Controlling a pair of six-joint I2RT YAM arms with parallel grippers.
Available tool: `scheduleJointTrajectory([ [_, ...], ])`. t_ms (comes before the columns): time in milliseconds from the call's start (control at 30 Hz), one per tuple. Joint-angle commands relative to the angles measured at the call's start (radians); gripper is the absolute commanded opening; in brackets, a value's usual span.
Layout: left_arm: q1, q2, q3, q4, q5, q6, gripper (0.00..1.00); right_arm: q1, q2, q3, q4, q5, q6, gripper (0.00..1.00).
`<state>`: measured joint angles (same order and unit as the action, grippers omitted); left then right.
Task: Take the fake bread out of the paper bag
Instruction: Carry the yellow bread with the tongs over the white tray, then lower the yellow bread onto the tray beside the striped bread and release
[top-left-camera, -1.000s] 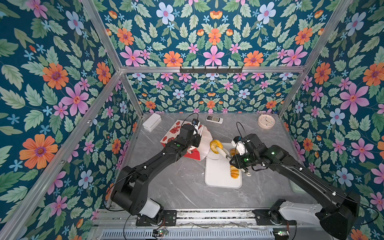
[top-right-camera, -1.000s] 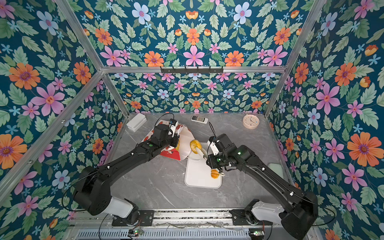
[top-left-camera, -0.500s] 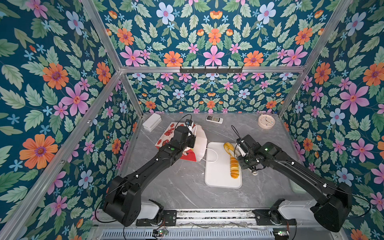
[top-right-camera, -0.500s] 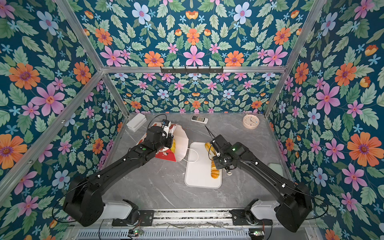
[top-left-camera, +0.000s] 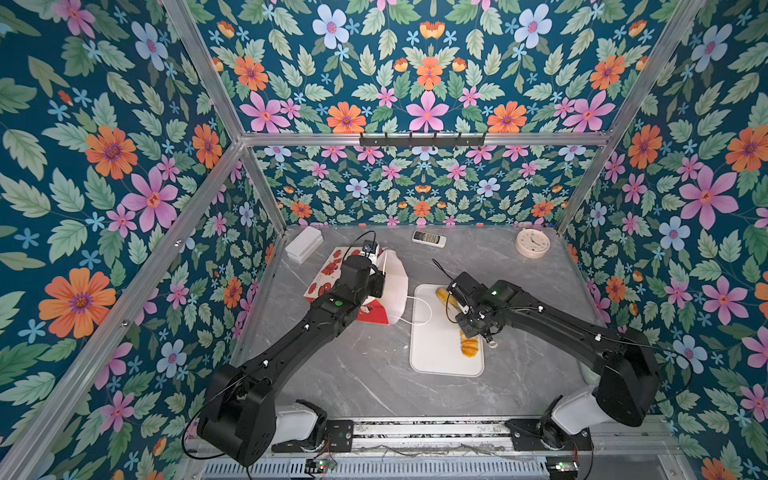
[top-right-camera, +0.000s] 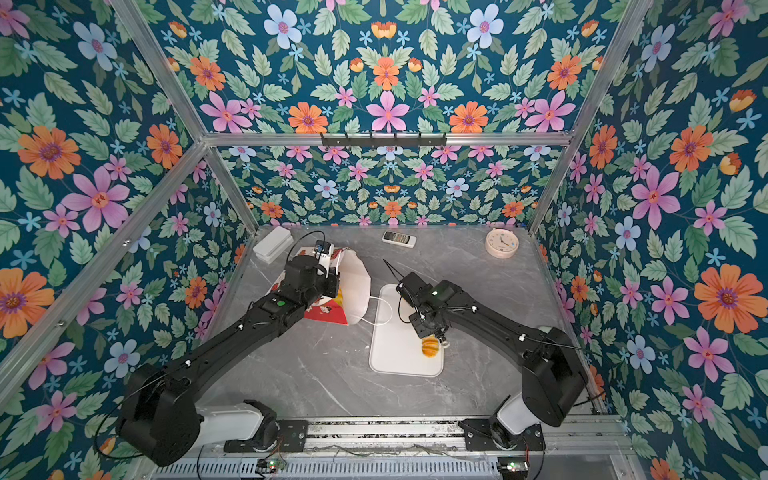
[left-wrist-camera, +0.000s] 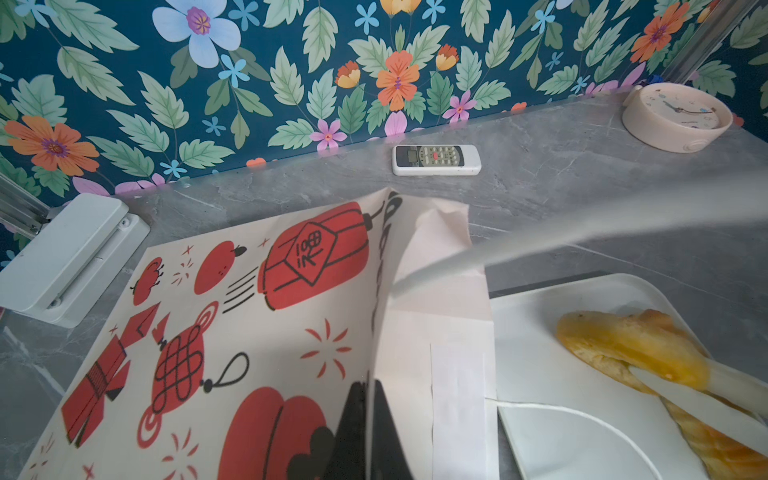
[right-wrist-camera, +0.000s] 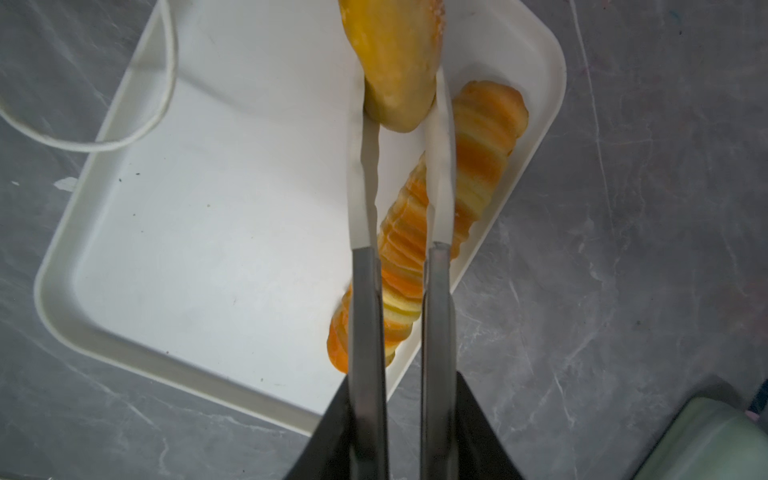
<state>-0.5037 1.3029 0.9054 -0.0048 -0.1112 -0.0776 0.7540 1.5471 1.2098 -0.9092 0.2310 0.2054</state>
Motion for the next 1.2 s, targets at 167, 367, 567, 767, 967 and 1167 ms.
scheduleJointTrajectory([
  [167,0.007,-0.01,-0.008,0.055,0.002,-0.012,0.0,0.07,0.029,0.015,-0.028,-0.035,0.043,0.43],
  [367,0.01,-0.005,-0.01,0.06,0.011,-0.013,0.0,0.07,-0.006,-0.003,-0.039,-0.092,0.068,0.46],
  [567,0.011,-0.008,-0.011,0.061,0.016,-0.013,0.0,0.07,-0.056,-0.022,-0.026,-0.155,0.077,0.48],
  [767,0.012,-0.022,-0.017,0.064,0.005,-0.015,0.0,0.07,-0.113,-0.028,0.031,-0.173,0.073,0.48],
  [967,0.013,-0.037,-0.022,0.063,-0.011,-0.016,0.0,0.07,-0.117,-0.015,0.059,-0.164,0.063,0.48],
  [1167,0.016,-0.054,-0.031,0.075,-0.047,-0.027,0.0,0.07,-0.122,-0.019,0.126,-0.226,0.058,0.48],
])
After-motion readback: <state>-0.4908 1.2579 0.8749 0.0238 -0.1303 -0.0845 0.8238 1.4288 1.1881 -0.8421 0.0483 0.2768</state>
